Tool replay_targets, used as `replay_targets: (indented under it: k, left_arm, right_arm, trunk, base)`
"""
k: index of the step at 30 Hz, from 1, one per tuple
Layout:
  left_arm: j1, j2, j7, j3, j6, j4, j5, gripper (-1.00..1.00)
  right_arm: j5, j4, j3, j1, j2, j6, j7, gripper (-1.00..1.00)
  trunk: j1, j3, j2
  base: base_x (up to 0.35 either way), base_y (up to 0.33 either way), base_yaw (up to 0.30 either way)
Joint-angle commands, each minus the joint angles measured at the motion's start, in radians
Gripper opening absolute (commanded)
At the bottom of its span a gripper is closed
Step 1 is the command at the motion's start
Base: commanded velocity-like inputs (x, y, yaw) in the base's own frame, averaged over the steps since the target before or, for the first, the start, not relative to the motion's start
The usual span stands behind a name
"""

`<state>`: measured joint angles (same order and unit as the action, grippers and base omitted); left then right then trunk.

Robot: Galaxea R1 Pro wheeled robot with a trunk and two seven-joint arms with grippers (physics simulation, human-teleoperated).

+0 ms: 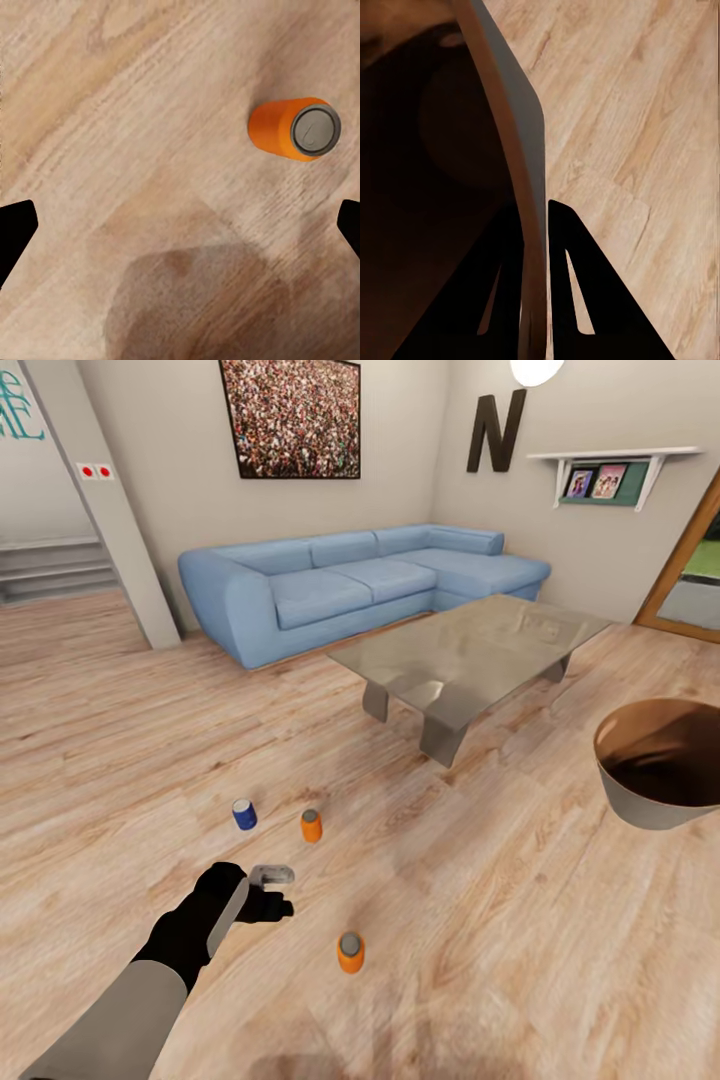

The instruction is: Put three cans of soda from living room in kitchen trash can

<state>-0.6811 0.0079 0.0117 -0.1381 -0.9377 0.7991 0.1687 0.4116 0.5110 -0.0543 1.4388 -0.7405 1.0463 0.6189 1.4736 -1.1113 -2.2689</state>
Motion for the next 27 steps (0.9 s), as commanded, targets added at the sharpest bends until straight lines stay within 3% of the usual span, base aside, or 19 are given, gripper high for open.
replay_targets:
  k: [1, 9, 17, 27]
  left_arm:
    - [0.0, 0.0, 0.001, -0.001, -0.001, 0.0, 0.0, 1.0]
    - [0.0, 0.0, 0.003, -0.006, -0.004, 0.0, 0.0, 1.0]
    - [0.0, 0.0, 0.002, -0.007, -0.004, 0.0, -0.001, 1.0]
    - [0.0, 0.0, 0.003, -0.006, -0.004, -0.002, -0.001, 1.0]
  right_arm:
    - [-0.009, 0.003, -0.021, 0.001, -0.002, 0.001, 0.004, -1.0]
    - [-0.01, 0.009, -0.054, 0.001, -0.005, 0.001, 0.004, -1.0]
    - [-0.009, 0.009, -0.057, 0.001, -0.008, 0.001, 0.004, -1.0]
    - [-0.008, 0.009, -0.058, 0.0, -0.014, 0.001, 0.004, -1.0]
  trunk:
    - [0.0, -0.001, 0.0]
    - [0.0, -0.011, 0.0]
    - [0.0, -0.009, 0.0]
    - [0.004, -0.011, -0.007]
  base:
    - [0.229, -0.107, 0.077]
    - [0.2, -0.203, 0.052]
    - [0.097, -0.261, -0.172]
    - [0.014, -0.055, -0.084]
